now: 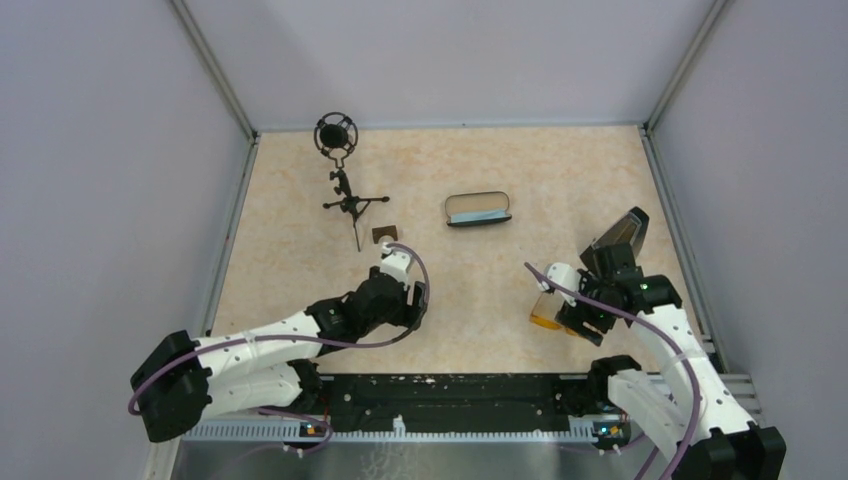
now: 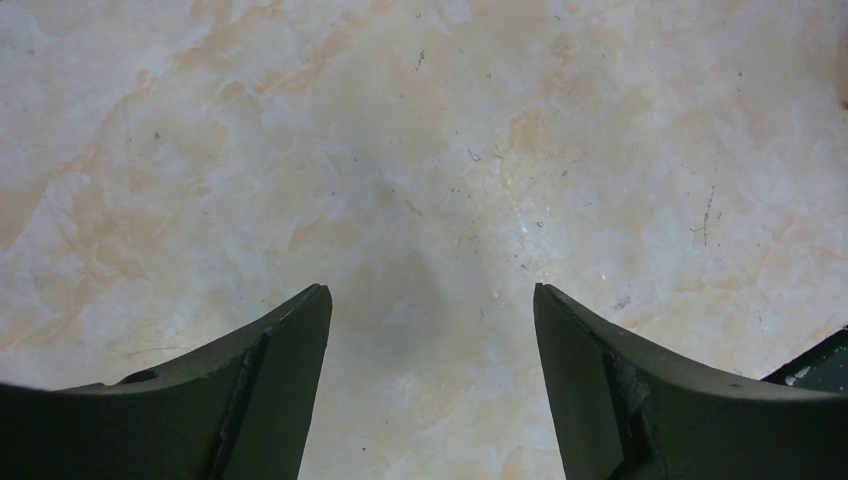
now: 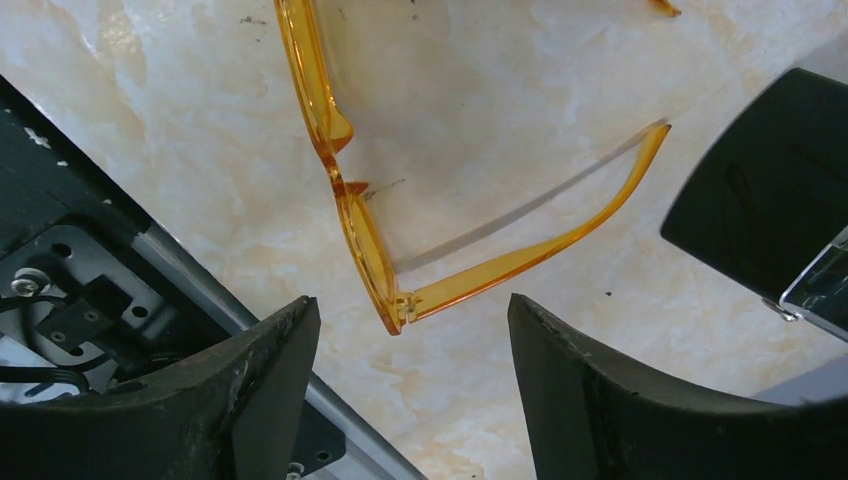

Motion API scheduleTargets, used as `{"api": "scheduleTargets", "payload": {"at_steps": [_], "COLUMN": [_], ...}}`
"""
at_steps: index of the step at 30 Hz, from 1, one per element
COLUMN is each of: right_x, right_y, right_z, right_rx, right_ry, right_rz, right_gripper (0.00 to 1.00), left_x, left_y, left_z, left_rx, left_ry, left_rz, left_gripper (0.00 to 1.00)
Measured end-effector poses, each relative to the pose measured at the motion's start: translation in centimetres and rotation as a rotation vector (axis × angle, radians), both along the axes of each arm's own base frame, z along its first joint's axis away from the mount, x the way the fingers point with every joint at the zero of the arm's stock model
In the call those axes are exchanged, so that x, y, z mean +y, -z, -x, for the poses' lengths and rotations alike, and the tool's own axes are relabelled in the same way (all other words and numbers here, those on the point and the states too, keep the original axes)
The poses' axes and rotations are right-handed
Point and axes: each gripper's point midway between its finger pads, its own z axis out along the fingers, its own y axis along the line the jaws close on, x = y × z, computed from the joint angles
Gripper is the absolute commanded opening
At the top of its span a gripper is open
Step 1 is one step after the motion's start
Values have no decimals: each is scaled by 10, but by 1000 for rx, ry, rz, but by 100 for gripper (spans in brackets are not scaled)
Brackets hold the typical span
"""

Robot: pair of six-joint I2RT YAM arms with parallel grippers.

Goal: Organize the sunglasses
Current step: Fold the sunglasses at the center of the board.

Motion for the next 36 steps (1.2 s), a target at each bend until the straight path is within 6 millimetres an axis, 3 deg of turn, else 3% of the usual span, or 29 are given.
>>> {"api": "scheduleTargets", "payload": {"at_steps": [8,21,33,36], "right_x": [-4,17,19,19], "right_y": [1,23,32,33], "right_z": [-6,-9,-17,-17], "right_rx": [-25,104,107,113], "right_ry": [-46,-142,-155,-154], "right_rz": [34,-54,-53,-53], "right_gripper": [61,50,39,32], "left_x": [-12,-28,-32,-32], "left_y": [0,19,21,20], "left_z": [3,8,10,10], "left_rx": [-8,49,57,57], "left_ry": [48,120,134,135], "left_rz": [53,46,55,56], "left_gripper": [75,72,70,70]}}
